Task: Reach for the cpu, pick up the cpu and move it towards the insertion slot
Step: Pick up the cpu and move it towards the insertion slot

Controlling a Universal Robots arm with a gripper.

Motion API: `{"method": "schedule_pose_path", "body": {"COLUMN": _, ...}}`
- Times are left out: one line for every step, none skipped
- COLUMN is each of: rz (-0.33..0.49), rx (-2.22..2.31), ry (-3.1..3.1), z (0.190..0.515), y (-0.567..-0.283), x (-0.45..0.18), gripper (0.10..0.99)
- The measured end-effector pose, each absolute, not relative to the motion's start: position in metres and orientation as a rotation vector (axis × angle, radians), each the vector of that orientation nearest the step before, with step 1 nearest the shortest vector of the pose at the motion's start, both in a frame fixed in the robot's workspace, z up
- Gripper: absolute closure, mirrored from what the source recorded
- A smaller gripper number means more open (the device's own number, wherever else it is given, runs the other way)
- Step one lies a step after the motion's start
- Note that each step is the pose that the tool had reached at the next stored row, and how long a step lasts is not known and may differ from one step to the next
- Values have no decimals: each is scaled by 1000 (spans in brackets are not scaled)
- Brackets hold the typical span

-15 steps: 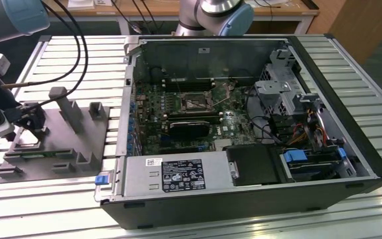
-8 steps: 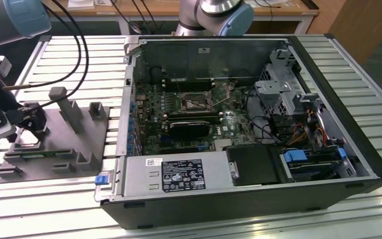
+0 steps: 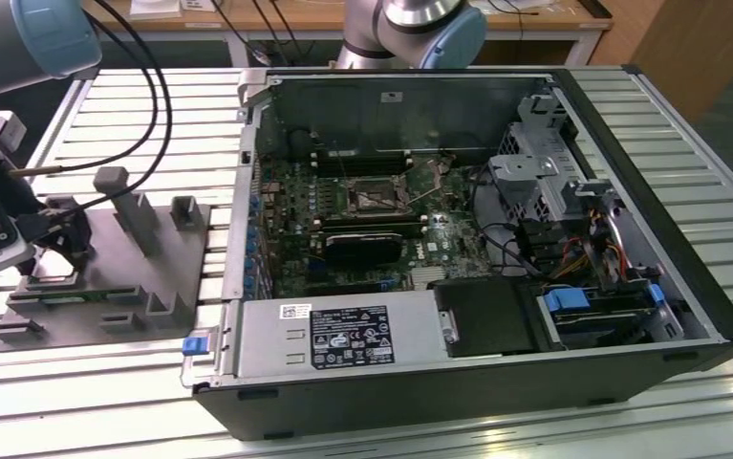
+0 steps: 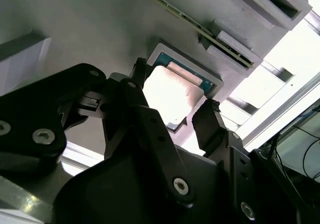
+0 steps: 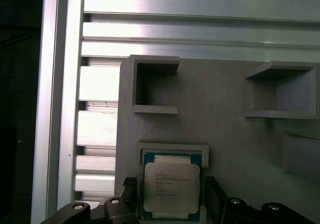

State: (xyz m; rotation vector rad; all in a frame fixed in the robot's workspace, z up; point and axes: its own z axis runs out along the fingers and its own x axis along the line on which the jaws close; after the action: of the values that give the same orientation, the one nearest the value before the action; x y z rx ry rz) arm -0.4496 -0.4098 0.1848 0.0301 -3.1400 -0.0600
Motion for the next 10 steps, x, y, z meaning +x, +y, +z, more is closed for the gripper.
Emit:
{"method": "schedule_pose_path", "body": {"rz": -60, "rx": 30, "ry": -3140, "z": 184, "y": -410, "x": -450, "gripper": 439}}
{"method": "schedule_pose_path", "body": {"rz": -60, "rx": 30, "ry": -3140, "z": 184, "y": -410, "x": -450, "gripper": 439}}
{"method": "schedule_pose_path", "body": {"rz": -60, "rx": 30, "ry": -3140, "z": 184, "y": -410, "x": -450, "gripper": 439}}
{"method": "schedule_pose_path", "body": {"rz": -60, "rx": 30, "ry": -3140, "z": 184, "y": -409, "x": -449, "gripper": 439}}
{"method": "schedule_pose_path", "body": {"rz": -60, "rx": 30, "ry": -3140, "z": 184, "y": -409, "x": -449, "gripper": 439}}
{"method": "schedule_pose_path", "body": {"rz": -60, "rx": 30, "ry": -3140, "z": 184, "y": -409, "x": -449, "gripper": 439}}
{"method": "schedule_pose_path", "body": {"rz": -60, "rx": 30, "ry": -3140, "z": 183, "y": -409, "x": -449, "gripper": 439}}
{"method": "schedule_pose_path", "body": {"rz": -60, "rx": 30, "ry": -3140, "z": 184, "y": -409, "x": -449, "gripper": 439}}
{"method": "schedule_pose_path", "body": {"rz": -60, "rx": 30, "ry": -3140, "z": 183, "y": -409, "x": -449, "gripper": 439}}
{"method": "schedule_pose_path", "body": {"rz": -60, "rx": 30, "ry": -3140, "z": 183, "y": -409, "x": -449, "gripper": 439}}
